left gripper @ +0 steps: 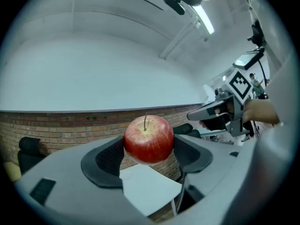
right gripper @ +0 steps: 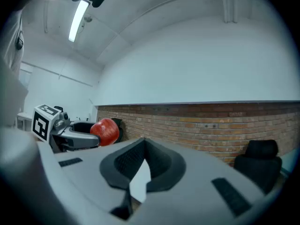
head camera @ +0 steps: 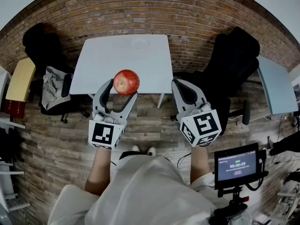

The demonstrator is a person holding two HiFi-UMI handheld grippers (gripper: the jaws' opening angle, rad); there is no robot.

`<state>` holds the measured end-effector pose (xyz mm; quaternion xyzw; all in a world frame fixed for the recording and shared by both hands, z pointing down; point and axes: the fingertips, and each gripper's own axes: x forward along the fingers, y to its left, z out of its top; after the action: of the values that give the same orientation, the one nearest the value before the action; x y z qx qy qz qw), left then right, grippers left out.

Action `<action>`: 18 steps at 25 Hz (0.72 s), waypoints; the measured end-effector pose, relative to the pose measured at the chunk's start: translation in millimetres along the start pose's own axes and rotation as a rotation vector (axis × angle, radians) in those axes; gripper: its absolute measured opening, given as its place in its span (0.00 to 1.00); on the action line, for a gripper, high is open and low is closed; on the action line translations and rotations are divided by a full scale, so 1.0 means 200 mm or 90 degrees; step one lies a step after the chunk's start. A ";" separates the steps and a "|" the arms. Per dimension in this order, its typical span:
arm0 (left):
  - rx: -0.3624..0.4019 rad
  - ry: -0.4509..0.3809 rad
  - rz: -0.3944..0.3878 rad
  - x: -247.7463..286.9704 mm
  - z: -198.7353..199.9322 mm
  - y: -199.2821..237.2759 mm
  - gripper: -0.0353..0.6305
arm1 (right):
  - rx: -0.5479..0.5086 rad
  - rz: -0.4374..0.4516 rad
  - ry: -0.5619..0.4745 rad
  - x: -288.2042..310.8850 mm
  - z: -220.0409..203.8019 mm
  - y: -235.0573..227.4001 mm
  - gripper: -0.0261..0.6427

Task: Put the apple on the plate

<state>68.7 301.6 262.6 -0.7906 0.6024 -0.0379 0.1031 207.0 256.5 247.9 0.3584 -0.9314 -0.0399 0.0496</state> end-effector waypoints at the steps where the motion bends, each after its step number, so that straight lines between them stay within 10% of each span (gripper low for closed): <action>1: 0.002 0.005 0.001 -0.01 -0.01 0.01 0.56 | 0.004 -0.002 -0.003 0.00 0.00 0.00 0.04; 18: -0.009 0.012 -0.002 0.30 -0.17 0.25 0.56 | 0.036 -0.004 -0.003 0.35 -0.04 -0.20 0.04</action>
<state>31.6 227.7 281.5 -0.7919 0.6023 -0.0410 0.0919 182.4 179.9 255.8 0.3626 -0.9311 -0.0146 0.0368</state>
